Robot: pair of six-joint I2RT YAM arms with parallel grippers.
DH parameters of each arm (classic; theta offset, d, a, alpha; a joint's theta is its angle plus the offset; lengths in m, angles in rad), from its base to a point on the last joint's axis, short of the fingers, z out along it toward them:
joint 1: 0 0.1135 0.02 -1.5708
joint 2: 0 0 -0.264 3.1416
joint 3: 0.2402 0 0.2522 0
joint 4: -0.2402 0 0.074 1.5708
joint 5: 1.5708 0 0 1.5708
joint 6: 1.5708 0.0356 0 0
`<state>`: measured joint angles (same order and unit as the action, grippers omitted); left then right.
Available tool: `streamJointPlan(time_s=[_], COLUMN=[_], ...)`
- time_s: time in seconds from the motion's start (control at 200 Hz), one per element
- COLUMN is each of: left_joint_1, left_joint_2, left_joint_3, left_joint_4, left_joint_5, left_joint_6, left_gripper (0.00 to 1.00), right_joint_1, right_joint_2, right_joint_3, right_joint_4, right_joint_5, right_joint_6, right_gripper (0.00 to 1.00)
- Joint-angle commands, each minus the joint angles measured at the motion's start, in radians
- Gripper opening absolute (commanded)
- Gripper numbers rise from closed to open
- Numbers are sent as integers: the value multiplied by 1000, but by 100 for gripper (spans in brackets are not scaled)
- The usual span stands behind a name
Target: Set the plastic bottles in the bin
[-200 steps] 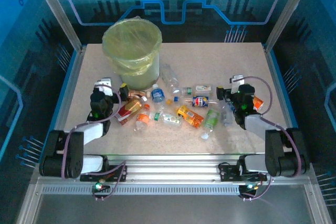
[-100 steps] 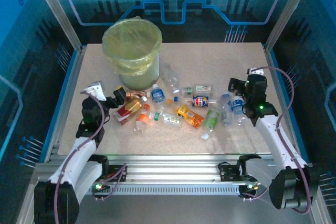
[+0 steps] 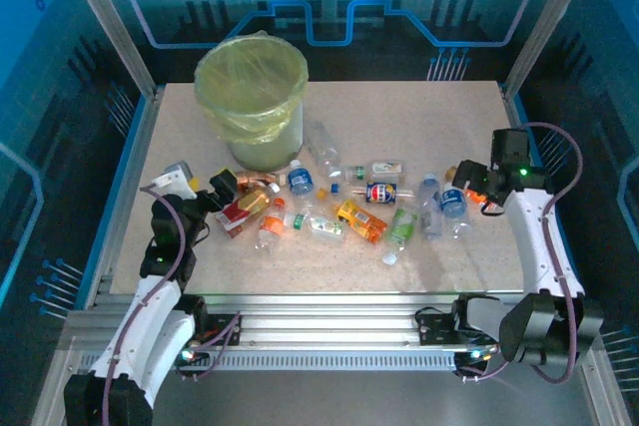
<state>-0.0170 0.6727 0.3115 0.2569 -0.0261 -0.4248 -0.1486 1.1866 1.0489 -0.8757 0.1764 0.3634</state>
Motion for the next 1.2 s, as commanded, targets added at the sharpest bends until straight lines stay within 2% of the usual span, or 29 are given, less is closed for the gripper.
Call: streamJointPlan(time_s=[0.0, 0.245, 0.39, 0.92, 1.196], left_joint_1=[-6, -6, -6, -6, -6], left_joint_2=[9, 25, 40, 39, 39], left_joint_3=[38, 55, 53, 43, 43], left_joint_4=[-4, 25, 33, 38, 39], left_joint_5=[35, 53, 54, 55, 54], left_joint_6=[-36, -46, -49, -42, -50], left_gripper=[99, 99, 99, 99, 99], right_joint_1=[-31, -63, -67, -69, -68], right_joint_2=[26, 93, 135, 290, 344], right_joint_3=[-1, -51, -43, -65, -86], right_joint_4=[-103, -83, -78, 7, 49], right_joint_5=[-123, -202, -189, -209, -242], right_joint_6=[-25, -64, -63, -54, -58], right_gripper=[100, 86, 82, 81, 77])
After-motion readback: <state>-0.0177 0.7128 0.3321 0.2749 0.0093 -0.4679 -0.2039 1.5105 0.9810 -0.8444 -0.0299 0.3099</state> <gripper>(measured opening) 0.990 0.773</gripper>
